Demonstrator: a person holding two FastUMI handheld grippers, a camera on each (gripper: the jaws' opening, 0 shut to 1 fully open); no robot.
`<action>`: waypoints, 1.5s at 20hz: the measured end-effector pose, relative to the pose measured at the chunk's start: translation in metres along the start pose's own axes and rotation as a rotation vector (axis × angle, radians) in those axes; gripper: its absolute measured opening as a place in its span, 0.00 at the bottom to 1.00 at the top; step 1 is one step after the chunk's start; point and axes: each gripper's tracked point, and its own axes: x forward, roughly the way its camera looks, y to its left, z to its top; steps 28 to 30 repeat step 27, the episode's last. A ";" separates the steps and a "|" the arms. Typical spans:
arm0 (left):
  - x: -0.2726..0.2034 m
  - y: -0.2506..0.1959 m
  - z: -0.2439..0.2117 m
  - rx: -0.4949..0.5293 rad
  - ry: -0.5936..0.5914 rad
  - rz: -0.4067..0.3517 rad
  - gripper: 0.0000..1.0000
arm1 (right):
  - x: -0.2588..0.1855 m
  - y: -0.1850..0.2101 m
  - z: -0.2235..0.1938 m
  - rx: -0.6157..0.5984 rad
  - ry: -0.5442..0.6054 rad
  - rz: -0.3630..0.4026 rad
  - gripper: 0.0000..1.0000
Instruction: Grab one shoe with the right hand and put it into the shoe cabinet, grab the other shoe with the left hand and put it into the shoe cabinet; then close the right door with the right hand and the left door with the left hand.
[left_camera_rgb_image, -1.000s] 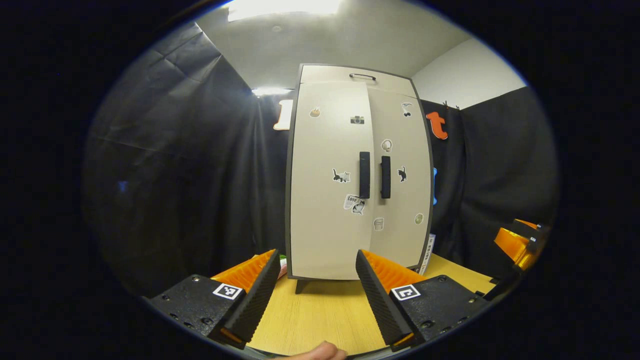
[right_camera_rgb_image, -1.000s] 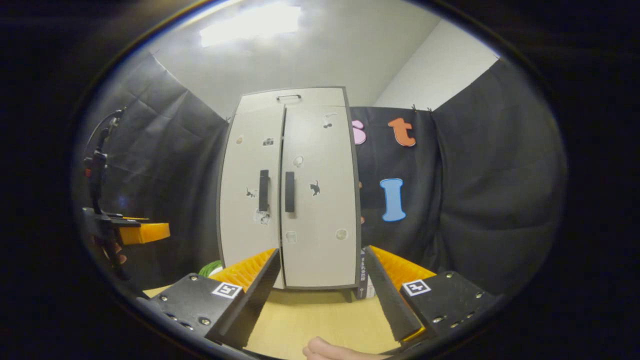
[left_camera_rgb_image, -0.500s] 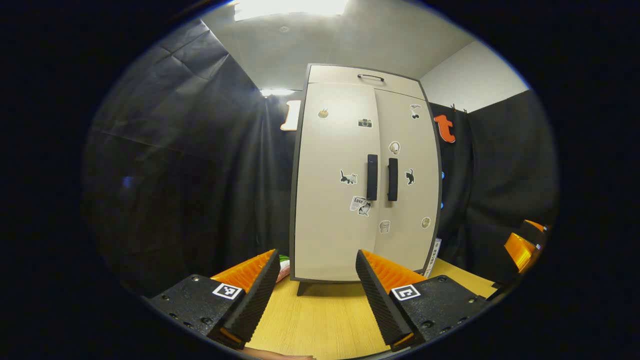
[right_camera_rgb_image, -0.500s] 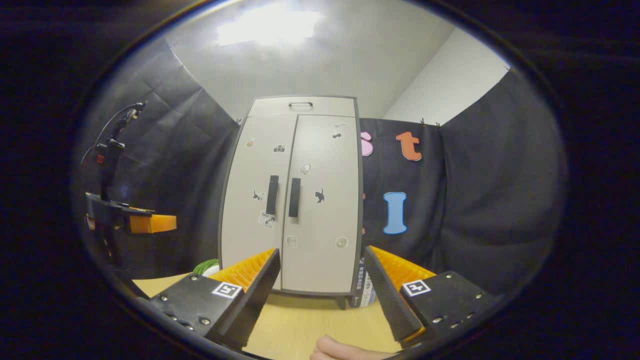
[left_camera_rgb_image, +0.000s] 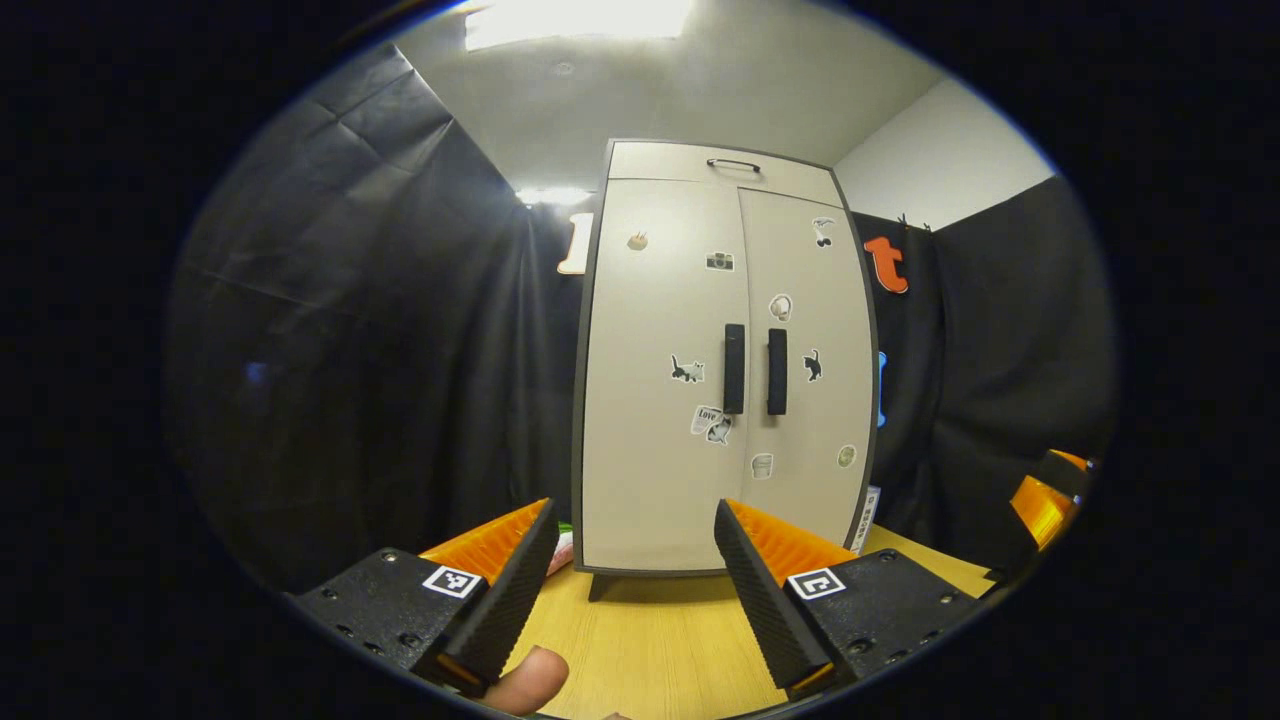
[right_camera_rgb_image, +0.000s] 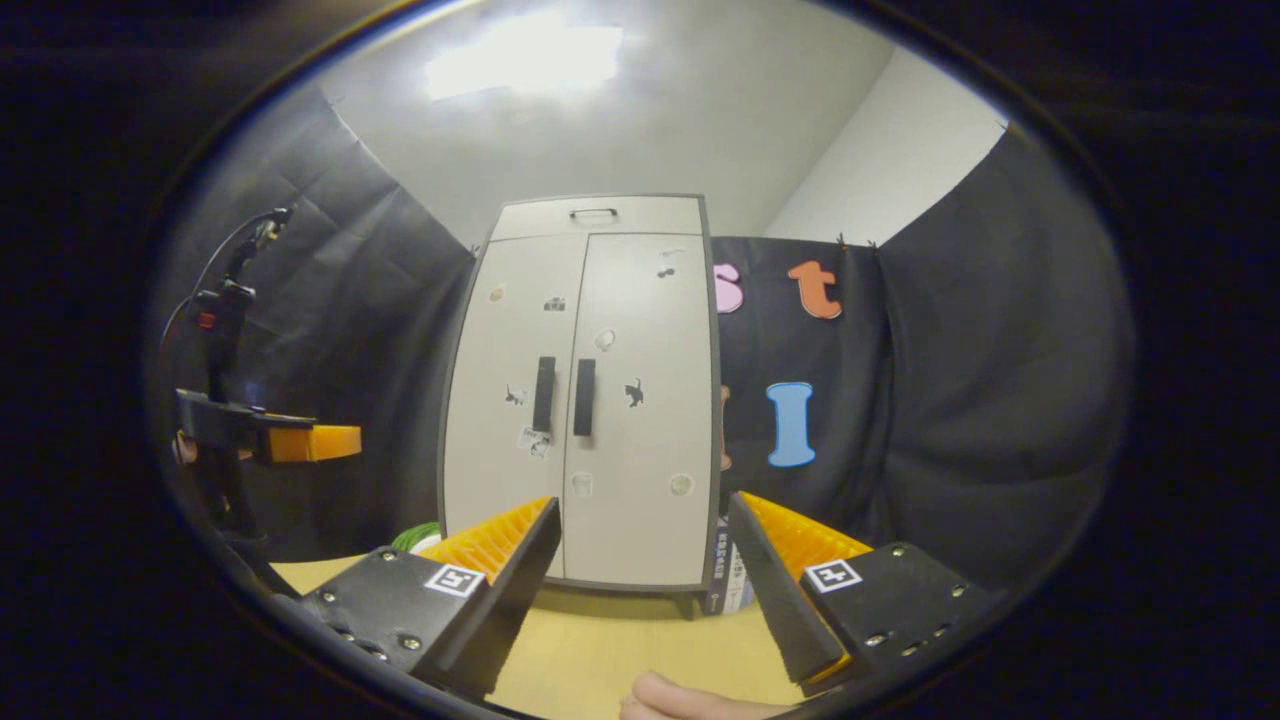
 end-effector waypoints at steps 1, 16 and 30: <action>0.001 0.001 0.002 0.003 -0.012 0.009 0.92 | 0.001 -0.001 -0.002 0.002 0.000 -0.002 1.00; 0.022 -0.027 0.007 -0.045 -0.074 -0.022 0.95 | 0.024 -0.057 -0.021 0.054 0.003 -0.031 1.00; 0.037 -0.038 0.012 -0.085 -0.115 0.030 0.91 | 0.064 -0.097 -0.014 0.044 0.037 -0.008 0.98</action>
